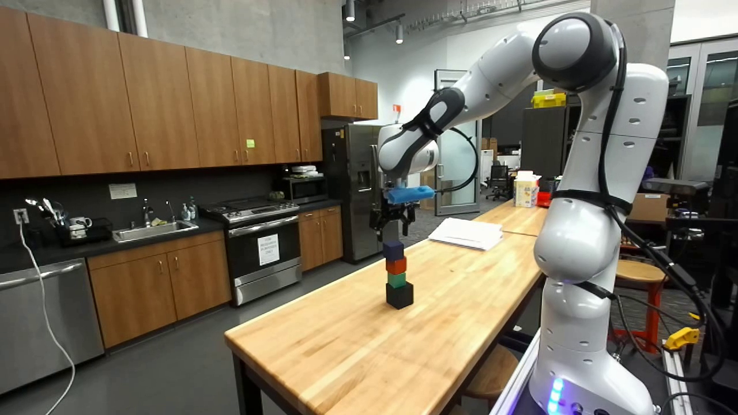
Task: Pick up the purple block and put it on the table, pick up the orange block and put it on the table, pick up the purple block and put it on the green block
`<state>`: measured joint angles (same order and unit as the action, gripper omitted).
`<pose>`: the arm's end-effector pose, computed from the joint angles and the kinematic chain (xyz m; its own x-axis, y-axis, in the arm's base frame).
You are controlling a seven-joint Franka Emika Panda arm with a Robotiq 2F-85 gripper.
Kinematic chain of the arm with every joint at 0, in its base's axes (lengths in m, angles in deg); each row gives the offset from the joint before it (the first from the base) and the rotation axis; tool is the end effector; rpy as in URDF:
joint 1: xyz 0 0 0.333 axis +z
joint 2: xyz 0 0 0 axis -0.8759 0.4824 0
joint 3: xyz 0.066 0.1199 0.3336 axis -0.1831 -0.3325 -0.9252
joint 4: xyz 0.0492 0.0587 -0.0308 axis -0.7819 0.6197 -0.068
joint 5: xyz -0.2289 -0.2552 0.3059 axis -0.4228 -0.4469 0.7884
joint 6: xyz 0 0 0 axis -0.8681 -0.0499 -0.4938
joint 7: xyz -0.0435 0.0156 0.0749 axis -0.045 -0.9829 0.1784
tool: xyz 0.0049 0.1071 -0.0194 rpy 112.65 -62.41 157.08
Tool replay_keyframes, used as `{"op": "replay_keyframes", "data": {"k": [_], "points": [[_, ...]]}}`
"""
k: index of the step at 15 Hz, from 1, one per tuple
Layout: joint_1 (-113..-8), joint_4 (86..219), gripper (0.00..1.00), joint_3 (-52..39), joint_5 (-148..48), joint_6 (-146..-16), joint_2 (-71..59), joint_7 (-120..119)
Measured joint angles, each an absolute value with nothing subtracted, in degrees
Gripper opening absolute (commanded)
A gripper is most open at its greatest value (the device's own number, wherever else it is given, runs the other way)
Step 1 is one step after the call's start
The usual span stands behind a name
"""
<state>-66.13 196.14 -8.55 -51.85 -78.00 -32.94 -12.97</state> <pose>0.5239 -0.0640 0.4056 0.9282 -0.3559 0.1081 -0.3610 -0.9320 0.0317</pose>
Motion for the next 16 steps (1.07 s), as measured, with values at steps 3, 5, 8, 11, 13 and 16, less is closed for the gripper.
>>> {"op": "replay_keyframes", "data": {"k": [3, 5, 8, 11, 13, 16], "points": [[-66.33, 195.54, 1.0, -8.5, -52.27, -78.05, -31.58, -13.65], [-66.33, 195.31, 1.0, -8.5, -52.28, -78.2, -30.8, -13.88], [-66.33, 195.19, 1.0, -8.5, -52.28, -78.62, -29.67, -14.01], [-66.33, 194.91, 1.0, -8.49, -52.35, -78.81, -28.56, -14.14], [-66.33, 194.64, 0.92, -8.44, -52.46, -78.91, -27.78, -14.33], [-66.33, 194.38, 0.65, -8.21, -52.47, -79.22, -26.63, -14.65]]}}
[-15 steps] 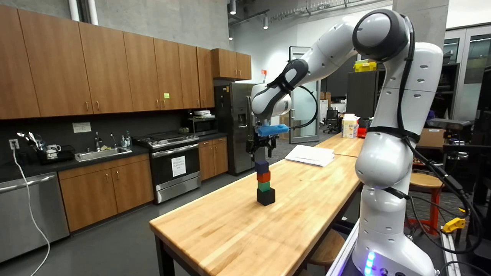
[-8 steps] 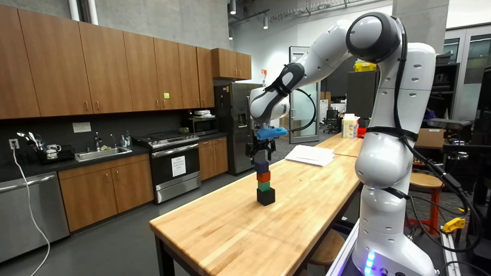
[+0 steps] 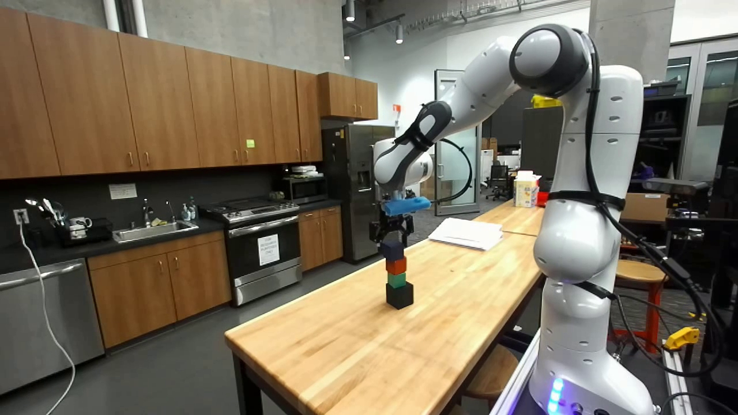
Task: Pick up the purple block and put it on the table, pick up the orange block and put it on the table, pick up the purple block and put it on the green block
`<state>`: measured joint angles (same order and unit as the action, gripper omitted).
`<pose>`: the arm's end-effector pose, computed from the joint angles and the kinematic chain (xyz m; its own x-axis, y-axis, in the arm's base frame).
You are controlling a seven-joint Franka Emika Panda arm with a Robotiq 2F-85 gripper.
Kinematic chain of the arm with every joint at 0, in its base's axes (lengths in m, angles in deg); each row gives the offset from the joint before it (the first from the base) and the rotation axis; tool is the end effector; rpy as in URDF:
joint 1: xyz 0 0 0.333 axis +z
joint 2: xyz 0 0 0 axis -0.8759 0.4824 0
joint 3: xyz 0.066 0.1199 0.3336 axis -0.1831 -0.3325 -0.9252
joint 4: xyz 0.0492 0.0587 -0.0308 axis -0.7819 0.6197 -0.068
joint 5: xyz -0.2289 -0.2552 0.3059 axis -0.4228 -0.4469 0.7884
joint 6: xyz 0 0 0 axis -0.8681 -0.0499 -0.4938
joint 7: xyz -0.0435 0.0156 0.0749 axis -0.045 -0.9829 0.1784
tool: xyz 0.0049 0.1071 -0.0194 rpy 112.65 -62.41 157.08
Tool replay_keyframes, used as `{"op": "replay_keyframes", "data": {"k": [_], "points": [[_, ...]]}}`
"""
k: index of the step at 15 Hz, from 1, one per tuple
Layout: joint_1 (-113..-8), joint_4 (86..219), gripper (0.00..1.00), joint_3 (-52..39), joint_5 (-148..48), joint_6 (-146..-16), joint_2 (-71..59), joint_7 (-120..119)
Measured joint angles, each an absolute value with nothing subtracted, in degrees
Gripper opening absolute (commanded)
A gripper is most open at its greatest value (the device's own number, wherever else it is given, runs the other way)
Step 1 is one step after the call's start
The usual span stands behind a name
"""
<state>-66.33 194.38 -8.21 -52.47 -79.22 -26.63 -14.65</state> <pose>0.5408 -0.0711 0.3640 0.9216 -0.3841 0.0560 -0.3870 -0.9205 0.0542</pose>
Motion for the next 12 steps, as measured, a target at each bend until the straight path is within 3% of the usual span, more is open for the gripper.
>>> {"op": "replay_keyframes", "data": {"k": [4, 5, 12], "points": [[-66.33, 193.93, 0.34, -7.98, -52.51, -79.32, -25.3, -15.43], [-66.33, 193.88, 0.3, -7.97, -52.51, -79.33, -25.13, -15.56], [-66.14, 193.02, 0.3, -8.08, -53.54, -79.34, -25.71, -16.75]]}}
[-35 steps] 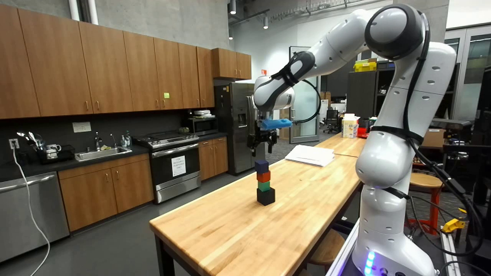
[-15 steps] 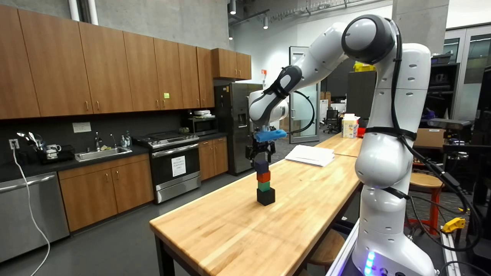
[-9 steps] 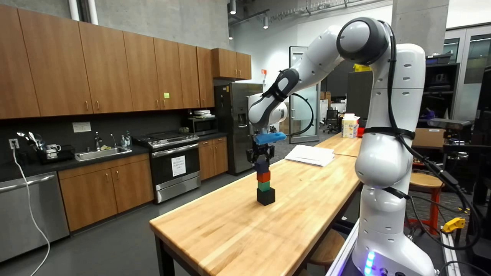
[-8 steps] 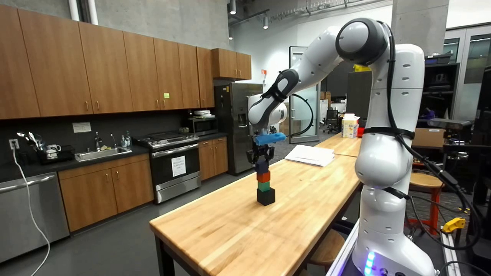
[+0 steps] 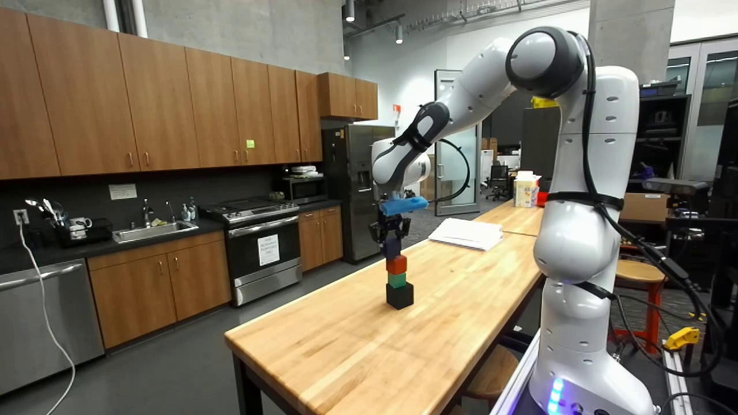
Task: Pick up the purple block and put it on the table, pick up the orange block and put it on the table, pick up the purple block and put it on the green block
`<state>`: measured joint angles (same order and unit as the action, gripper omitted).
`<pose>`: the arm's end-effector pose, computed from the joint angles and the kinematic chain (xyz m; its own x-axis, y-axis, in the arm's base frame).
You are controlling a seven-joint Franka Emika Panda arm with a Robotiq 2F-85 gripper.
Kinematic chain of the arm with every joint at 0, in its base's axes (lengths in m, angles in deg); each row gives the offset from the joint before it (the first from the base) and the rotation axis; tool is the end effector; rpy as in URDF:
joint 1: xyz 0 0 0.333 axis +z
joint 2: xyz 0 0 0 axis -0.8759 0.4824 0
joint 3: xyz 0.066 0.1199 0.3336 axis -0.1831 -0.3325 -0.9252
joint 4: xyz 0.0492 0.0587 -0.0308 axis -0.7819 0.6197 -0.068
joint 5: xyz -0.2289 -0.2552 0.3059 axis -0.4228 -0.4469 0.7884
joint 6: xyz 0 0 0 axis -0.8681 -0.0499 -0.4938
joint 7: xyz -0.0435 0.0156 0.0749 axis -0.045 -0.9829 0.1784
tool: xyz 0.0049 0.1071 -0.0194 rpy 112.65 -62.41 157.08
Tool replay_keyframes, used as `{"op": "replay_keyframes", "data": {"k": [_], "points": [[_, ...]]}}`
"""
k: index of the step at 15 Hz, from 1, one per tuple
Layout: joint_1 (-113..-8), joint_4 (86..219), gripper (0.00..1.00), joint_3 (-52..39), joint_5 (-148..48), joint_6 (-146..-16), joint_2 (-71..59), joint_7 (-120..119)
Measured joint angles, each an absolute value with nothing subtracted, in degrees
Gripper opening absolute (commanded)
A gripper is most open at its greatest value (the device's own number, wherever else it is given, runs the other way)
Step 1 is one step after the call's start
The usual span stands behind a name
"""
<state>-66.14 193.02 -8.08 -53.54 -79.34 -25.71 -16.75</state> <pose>0.5494 -0.0720 0.3670 0.9117 -0.4046 0.0716 -0.4090 -0.9104 0.0631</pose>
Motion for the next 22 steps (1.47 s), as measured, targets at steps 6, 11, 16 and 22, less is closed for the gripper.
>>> {"op": "replay_keyframes", "data": {"k": [6, 11, 16, 22], "points": [[-63.87, 193.74, 0.3, -10.04, -53.54, -79.1, -28.21, -16.1], [-60.89, 196.86, 0.3, -12.92, -53.53, -79.51, -28.84, -15.0], [-58.09, 201.6, 0.3, -15.44, -53.41, -82.89, -28.72, -12.26], [-55.89, 207.11, 0.3, -17.62, -53.45, -89.34, -27.75, -9.28]]}}
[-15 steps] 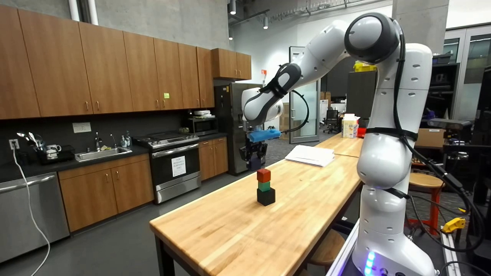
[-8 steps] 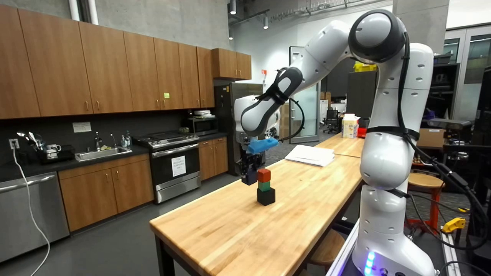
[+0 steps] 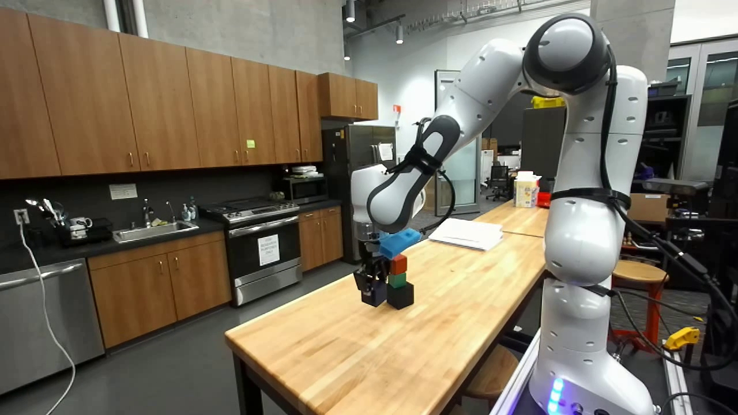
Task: Pick up the purple block and put it on the table, pick up the orange block and put it on the table, pick up the purple block and put it on the green block
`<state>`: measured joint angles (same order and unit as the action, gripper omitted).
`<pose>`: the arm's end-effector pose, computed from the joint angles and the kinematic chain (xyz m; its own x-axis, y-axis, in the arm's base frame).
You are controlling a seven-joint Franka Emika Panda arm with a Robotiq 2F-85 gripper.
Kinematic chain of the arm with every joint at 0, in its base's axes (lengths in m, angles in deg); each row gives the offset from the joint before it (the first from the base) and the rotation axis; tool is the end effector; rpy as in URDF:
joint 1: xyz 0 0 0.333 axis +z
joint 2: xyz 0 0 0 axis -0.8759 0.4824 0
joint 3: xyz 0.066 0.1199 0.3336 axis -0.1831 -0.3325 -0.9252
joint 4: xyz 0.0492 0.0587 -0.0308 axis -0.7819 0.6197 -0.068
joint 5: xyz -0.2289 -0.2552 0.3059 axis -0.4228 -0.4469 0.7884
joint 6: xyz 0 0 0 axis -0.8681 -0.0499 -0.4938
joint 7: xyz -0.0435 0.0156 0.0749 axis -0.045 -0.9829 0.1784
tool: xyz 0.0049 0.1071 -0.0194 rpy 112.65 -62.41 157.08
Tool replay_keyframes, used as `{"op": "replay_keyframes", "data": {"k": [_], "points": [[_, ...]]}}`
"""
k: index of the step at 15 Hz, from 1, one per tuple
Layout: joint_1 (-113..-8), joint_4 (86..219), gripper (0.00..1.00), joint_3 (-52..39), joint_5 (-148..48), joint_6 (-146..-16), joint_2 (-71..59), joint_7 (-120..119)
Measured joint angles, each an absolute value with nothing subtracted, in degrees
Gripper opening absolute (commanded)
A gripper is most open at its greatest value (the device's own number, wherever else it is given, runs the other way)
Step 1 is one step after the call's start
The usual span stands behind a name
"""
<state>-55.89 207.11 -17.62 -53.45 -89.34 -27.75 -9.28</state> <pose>0.4696 0.1043 0.2868 0.9972 0.0699 0.0255 0.0678 -0.9947 0.0771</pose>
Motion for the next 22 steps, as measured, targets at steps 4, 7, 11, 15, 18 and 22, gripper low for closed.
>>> {"op": "replay_keyframes", "data": {"k": [4, 7, 11, 15, 18, 22], "points": [[-55.4, 209.42, 0.3, -18.58, -53.72, -92.73, -25.6, -8.2], [-55.08, 210.17, 0.3, -18.92, -53.98, -94.25, -23.19, -7.29], [-54.24, 210.36, 0.3, -18.99, -54.02, -95.79, -19.79, -6.09], [-53.46, 210.28, 0.3, -19.01, -54.02, -96.87, -17.59, -5.06], [-53.2, 210.22, 0.3, -19.01, -53.97, -97.9, -16.51, -4.05], [-53.19, 210.19, 0.46, -19.01, -53.56, -99.77, -15.65, -1.66]]}}
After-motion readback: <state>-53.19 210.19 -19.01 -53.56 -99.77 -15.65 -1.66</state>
